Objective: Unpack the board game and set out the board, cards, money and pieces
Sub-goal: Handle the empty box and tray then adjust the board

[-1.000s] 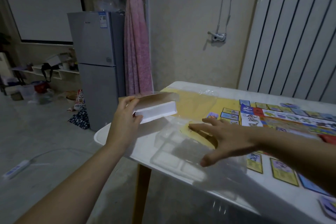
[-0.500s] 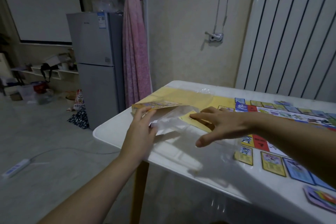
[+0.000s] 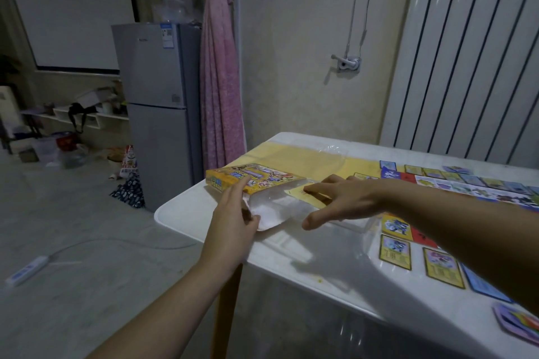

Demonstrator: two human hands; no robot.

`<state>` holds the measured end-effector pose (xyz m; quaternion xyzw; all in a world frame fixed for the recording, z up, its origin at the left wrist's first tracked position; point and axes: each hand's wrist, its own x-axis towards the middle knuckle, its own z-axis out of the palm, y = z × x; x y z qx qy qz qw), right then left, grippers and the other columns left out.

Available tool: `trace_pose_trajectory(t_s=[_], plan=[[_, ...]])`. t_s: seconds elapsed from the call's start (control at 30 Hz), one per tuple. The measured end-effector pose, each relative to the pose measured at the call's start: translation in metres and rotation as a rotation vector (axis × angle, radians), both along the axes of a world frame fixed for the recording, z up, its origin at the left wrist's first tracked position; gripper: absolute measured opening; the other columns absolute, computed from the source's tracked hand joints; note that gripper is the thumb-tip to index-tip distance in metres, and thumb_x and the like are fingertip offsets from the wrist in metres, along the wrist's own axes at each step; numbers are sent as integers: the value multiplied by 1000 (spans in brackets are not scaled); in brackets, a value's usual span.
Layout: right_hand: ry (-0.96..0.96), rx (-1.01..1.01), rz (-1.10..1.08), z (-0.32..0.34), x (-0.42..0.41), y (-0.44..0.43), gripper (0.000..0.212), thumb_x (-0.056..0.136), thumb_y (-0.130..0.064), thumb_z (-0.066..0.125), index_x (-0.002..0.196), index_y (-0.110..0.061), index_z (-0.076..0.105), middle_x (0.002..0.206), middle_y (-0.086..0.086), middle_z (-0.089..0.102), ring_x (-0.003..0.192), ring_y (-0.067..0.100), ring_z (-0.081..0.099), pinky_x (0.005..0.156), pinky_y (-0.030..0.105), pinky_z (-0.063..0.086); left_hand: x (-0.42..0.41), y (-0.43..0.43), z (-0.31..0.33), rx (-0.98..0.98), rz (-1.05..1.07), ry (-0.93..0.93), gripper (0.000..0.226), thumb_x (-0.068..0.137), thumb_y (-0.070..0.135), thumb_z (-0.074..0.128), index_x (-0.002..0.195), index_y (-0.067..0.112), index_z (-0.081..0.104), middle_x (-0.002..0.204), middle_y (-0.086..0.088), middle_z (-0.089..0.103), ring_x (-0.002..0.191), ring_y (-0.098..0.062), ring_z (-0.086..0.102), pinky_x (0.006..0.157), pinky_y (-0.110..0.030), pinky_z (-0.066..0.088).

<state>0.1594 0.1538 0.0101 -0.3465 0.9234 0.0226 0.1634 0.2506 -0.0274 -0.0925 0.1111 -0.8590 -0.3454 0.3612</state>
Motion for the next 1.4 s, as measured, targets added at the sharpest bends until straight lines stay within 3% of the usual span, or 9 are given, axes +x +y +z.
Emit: trace_pose_trajectory(t_s=[0.1,0.23,0.4,0.5,0.67,0.87,1.07,1.23,1.4], plan=[[22,-3,-15,-1,1,-4,100,61,-84,44,147,-44,14,151,-3,20,137,35,18,110,53,23,0,3,0,9,-44,8,71,80,1,63,140,28,38,120,10,47,88,-12,51,68,-10,31],[55,-20,-19,-5,3,-11,86,75,-77,47,147,-42,16,151,-2,21,137,36,18,107,51,24,-1,9,1,12,-81,0,71,81,1,63,142,27,36,127,12,41,101,-1,40,76,-1,27],[33,-21,-20,-14,5,-19,104,56,-84,42,147,-41,17,150,0,22,135,38,19,105,48,23,-1,13,-2,6,-133,-30,74,81,3,64,142,32,35,139,12,36,122,-3,37,84,1,23],[19,-17,-7,-18,0,-22,103,55,-83,41,146,-43,17,150,1,21,136,39,17,108,49,20,0,16,-6,-6,-173,-21,70,79,2,64,140,29,40,131,17,37,117,3,37,84,8,19],[27,-45,45,-21,-7,-21,94,69,-82,50,146,-45,12,148,-3,19,134,35,19,108,47,20,-2,9,-8,-29,-161,2,66,77,3,67,137,20,46,129,16,40,116,8,36,90,7,19],[-26,-277,79,-22,-10,-6,107,51,-91,40,146,-47,14,157,-10,16,144,25,12,115,47,13,-4,3,-9,-13,-105,2,68,77,1,67,138,21,45,125,16,40,107,11,34,81,10,18],[77,-237,199,-32,6,34,98,66,-74,62,146,-45,13,157,-11,4,145,12,1,116,41,13,-6,5,-10,34,-93,8,66,77,1,67,137,20,47,126,14,42,107,11,35,80,10,19],[146,-353,233,-42,3,33,76,80,-53,65,144,-38,27,150,-11,25,132,5,27,100,15,22,-7,7,-8,37,-104,8,61,73,0,70,130,15,55,120,15,43,110,4,41,85,8,21],[177,-400,219,-48,8,13,73,84,-49,62,146,-35,26,153,-8,18,138,10,24,106,25,28,-6,12,-5,78,-175,29,64,71,-1,70,129,20,55,119,15,46,110,4,44,89,2,28]])
